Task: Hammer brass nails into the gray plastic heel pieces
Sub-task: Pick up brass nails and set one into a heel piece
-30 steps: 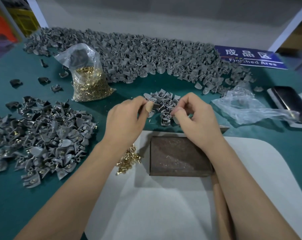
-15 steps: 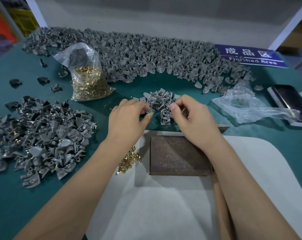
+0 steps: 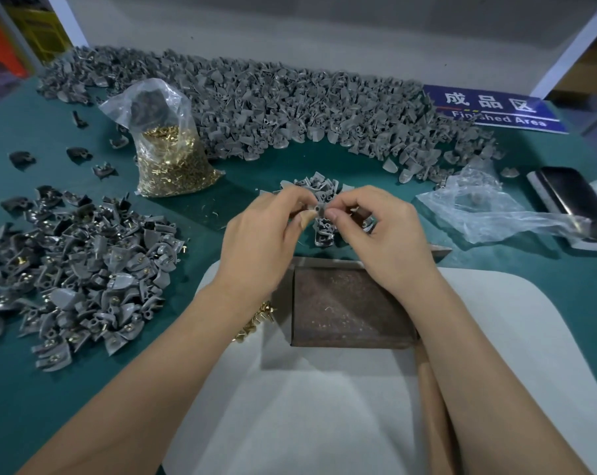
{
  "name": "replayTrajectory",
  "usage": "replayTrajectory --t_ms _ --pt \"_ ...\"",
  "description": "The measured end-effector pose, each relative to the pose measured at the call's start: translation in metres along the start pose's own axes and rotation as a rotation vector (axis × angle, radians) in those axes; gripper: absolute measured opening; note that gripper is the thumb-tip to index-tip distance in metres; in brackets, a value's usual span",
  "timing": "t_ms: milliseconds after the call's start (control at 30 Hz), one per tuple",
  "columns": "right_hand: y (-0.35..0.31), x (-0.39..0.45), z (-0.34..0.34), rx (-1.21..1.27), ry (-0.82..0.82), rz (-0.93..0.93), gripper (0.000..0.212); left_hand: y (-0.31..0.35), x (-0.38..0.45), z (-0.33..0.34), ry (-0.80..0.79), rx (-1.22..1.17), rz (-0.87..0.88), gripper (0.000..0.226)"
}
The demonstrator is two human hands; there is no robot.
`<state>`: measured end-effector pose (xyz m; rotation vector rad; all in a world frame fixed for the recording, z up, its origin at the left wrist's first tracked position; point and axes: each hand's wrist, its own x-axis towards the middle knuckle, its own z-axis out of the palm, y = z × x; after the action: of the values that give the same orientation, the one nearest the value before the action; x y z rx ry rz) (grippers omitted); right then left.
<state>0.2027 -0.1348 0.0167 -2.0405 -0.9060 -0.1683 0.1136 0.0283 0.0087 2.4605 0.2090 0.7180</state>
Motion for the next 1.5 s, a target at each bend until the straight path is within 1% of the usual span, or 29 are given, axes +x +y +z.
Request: replayTrajectory --t_ms 67,167,267,333,467,600,767,900,1067,1233,1333,1433,1500 --pt "-0.001 0.001 0.0 0.011 0.023 -0.043 0.004 0.0 -0.001 0.002 0.027 -0.071 0.023 0.02" --pt "-0.001 0.001 -0.001 0.011 0.058 -0.059 0.004 0.0 -0.002 0.008 0.048 -0.212 0.027 0.019" --pt "-0.001 0.001 -0.001 0.025 0.09 -0.081 0.005 0.002 -0.003 0.012 0.065 -0.451 -0.024 0.017" --pt "-0.001 0.001 -0.001 0.029 0.1 -0.105 0.004 0.002 -0.003 0.012 0.042 -0.574 -0.041 0.015" --pt "0.0 0.001 0.001 0.029 0.116 -0.14 0.005 0.002 -0.001 0.008 0.01 -0.672 -0.067 0.018" --pt "-0.001 0.003 -0.001 0.044 0.146 -0.17 0.005 0.007 -0.001 0.006 0.014 -0.686 -0.061 0.022" --pt "-0.003 0.002 -0.004 0.053 0.113 -0.16 0.004 0.009 -0.002 0.006 0.015 -0.695 -0.088 0.018" --pt "-0.007 0.002 -0.006 0.032 0.104 -0.138 0.004 0.012 -0.001 0.001 0.025 -0.706 -0.097 0.021" --pt "-0.013 0.002 -0.007 0.053 0.08 -0.126 0.006 0.016 -0.002 -0.002 0.068 -0.762 -0.123 0.014" --pt "-0.016 0.002 -0.013 0.143 0.042 -0.099 0.008 0.016 -0.002 -0.004 0.027 -0.831 -0.127 0.011" --pt "-0.017 0.001 -0.016 0.178 0.029 -0.067 0.011 0.015 -0.002 -0.005 0.018 -0.821 -0.114 0.01" --pt "-0.018 0.0 -0.017 0.129 0.02 -0.05 0.013 0.016 -0.003 -0.004 0.018 -0.786 -0.115 0.012" --pt "-0.021 0.0 -0.015 0.037 0.037 -0.072 0.011 0.016 -0.004 -0.004 0.032 -0.732 -0.111 0.012"
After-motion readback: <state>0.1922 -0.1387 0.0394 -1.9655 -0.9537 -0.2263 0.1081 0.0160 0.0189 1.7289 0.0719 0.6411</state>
